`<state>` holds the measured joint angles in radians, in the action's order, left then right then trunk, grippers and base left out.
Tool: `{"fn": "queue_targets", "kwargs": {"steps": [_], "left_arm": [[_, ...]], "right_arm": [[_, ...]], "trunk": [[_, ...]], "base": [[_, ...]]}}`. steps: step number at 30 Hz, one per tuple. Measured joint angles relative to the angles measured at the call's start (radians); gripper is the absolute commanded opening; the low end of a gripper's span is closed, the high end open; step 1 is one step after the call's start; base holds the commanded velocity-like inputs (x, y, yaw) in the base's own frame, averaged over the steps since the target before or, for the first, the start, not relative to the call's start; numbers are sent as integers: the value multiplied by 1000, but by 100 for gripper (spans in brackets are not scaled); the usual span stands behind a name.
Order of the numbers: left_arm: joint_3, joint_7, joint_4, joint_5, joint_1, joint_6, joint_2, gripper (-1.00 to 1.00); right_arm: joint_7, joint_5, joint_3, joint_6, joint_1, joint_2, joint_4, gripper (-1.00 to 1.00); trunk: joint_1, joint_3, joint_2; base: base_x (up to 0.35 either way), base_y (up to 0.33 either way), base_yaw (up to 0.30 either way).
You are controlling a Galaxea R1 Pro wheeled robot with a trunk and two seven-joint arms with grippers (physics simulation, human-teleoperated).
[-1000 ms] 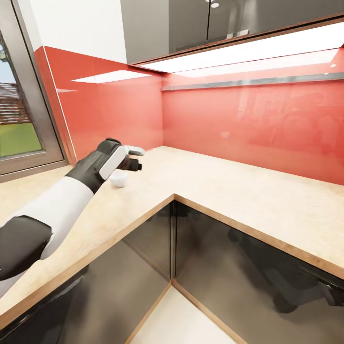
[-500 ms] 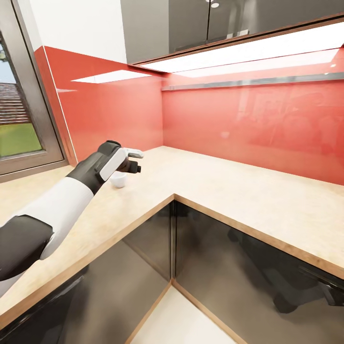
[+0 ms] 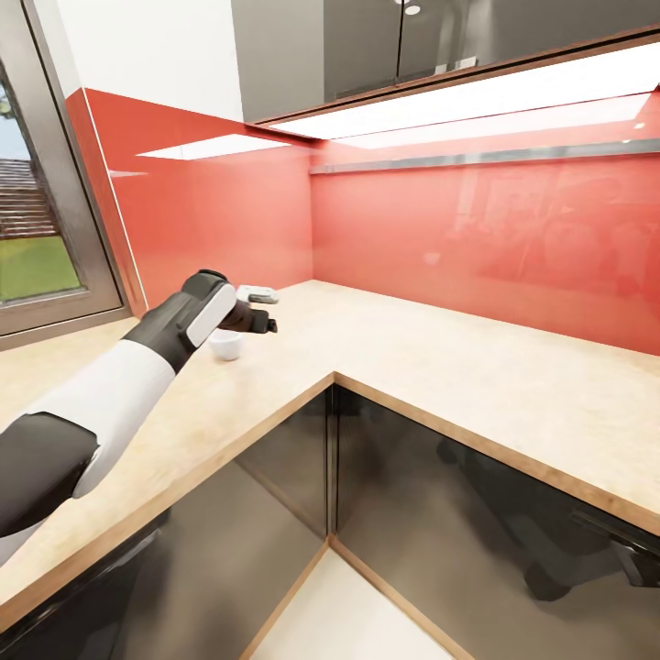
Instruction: Set up a coffee station on the kitchen countertop: keep the coffee maker on the countertop, move the bottle of coffee from the kitchen shelf to the counter next to the coffee maker, place a paper coffee filter on top of the coffee maker, put the saucer next to the coffee maker with the coffee cup on the saucer, and place the electric kettle next to the coffee maker.
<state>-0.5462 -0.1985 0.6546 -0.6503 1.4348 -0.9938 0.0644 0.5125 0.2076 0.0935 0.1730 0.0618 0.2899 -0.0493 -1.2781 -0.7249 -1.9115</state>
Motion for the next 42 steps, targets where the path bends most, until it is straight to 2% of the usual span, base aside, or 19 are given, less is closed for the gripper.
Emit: {"fn": "queue_targets", "kwargs": {"steps": [10, 28, 42], "left_arm": [[-2, 2, 1, 0, 0, 0, 21, 100], [-6, 2, 1, 0, 0, 1, 24, 100], [-5, 3, -1, 0, 0, 2, 30, 100]], "right_arm": [[0, 0, 0, 0, 0, 0, 0, 100], [0, 0, 0, 0, 0, 0, 0, 100], [0, 1, 0, 0, 0, 0, 0, 100]], "trunk": [[0, 0, 0], [0, 0, 0], [0, -15, 0]], "base": [[0, 1, 0], [0, 8, 0], [0, 0, 0]]}}
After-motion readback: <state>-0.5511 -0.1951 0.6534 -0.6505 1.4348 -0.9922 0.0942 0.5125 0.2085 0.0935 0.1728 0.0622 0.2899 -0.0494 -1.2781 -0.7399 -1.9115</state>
